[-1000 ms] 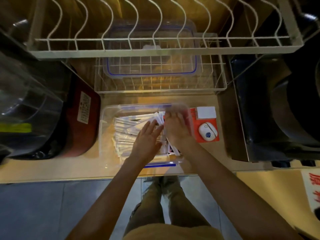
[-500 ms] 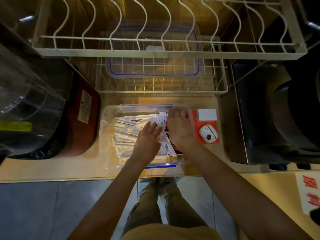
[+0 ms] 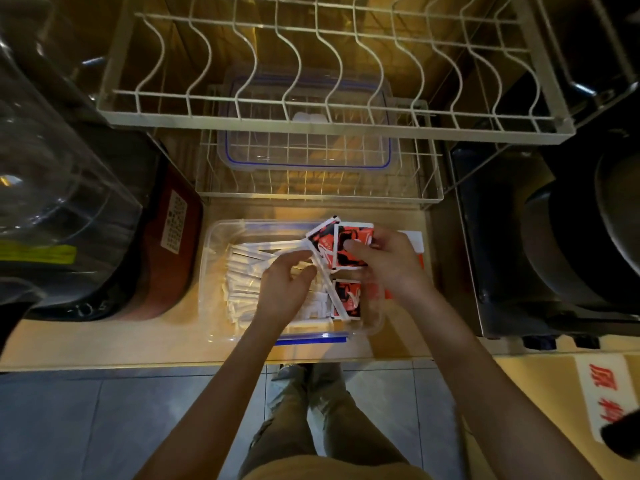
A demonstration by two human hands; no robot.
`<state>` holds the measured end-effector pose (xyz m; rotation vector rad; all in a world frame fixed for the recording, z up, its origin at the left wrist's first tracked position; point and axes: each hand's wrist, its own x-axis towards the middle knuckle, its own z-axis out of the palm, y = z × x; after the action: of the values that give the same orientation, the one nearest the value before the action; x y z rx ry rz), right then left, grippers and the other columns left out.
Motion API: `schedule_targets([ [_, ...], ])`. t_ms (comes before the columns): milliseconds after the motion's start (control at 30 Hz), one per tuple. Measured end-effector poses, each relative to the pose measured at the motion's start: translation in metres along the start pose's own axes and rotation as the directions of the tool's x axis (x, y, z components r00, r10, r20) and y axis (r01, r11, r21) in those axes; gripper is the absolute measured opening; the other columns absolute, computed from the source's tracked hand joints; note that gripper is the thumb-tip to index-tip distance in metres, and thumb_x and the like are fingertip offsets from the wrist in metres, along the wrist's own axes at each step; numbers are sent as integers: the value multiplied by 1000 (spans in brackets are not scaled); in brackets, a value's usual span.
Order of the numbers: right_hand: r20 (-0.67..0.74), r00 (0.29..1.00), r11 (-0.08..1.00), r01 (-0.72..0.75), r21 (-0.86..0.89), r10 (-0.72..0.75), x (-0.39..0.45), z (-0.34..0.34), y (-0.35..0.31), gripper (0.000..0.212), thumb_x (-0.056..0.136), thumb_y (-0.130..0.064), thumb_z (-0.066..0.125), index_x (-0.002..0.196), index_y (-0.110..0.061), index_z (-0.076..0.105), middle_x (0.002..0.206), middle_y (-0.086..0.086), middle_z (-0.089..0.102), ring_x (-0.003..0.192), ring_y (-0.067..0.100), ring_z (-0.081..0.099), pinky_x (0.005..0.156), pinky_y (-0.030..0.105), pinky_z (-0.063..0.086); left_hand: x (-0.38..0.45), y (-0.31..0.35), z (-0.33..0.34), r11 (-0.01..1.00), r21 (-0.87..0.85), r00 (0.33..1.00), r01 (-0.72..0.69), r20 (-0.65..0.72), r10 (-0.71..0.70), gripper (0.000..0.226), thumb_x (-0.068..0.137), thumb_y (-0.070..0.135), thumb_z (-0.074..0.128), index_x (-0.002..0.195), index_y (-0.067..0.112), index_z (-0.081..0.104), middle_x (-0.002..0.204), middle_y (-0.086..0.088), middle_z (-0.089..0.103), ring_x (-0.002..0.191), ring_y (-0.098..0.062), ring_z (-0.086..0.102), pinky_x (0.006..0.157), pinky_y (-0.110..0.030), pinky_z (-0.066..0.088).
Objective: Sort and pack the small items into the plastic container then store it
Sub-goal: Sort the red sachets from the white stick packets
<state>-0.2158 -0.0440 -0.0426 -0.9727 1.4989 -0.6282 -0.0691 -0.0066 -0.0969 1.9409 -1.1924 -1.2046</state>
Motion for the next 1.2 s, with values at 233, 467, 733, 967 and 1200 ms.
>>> schedule_targets([
  [233,119,987,965,-133,226,109,-13,6,1,16,88,-8,59,82,-21,65,87,0,68,86,18,66,52,20,58,-16,25,-20,780,-612,977,133,215,2,19,90,15,53,102,11,67,87,-2,74,84,-11,71,69,-18,57],
  [467,-32,996,958,-75,278,87,-20,7,4,15,90,-7,56,90,-21,61,90,-1,69,88,24,64,51,17,52,-17,8,-26,706,-663,968,249,186,-166,9,87,12,58,87,16,65,70,2,71,71,-12,66,57,-16,57],
  [733,-65,989,987,136,83,-131,-29,30,21,11,80,-4,68,70,-2,64,70,15,63,66,19,63,63,22,51,-27,5,-15,692,-651,949,312,254,-189,24,91,16,49,107,3,63,90,-11,71,79,-19,70,65,-24,58],
  [967,-148,980,990,140,23,-135,-27,39,37,8,81,-8,68,80,-12,61,62,4,55,64,15,55,70,34,48,-34,-3,-8,798,-561,974,219,169,-149,18,87,7,57,83,22,66,61,7,73,64,-5,69,63,-21,57],
  [1200,88,988,626,148,-765,-126,-12,19,34,25,94,-1,41,106,-8,62,96,7,64,88,21,63,68,21,46,-30,-16,-16,898,-410,986,159,18,-166,11,88,7,56,90,17,61,76,6,69,69,-3,66,58,-14,55],
])
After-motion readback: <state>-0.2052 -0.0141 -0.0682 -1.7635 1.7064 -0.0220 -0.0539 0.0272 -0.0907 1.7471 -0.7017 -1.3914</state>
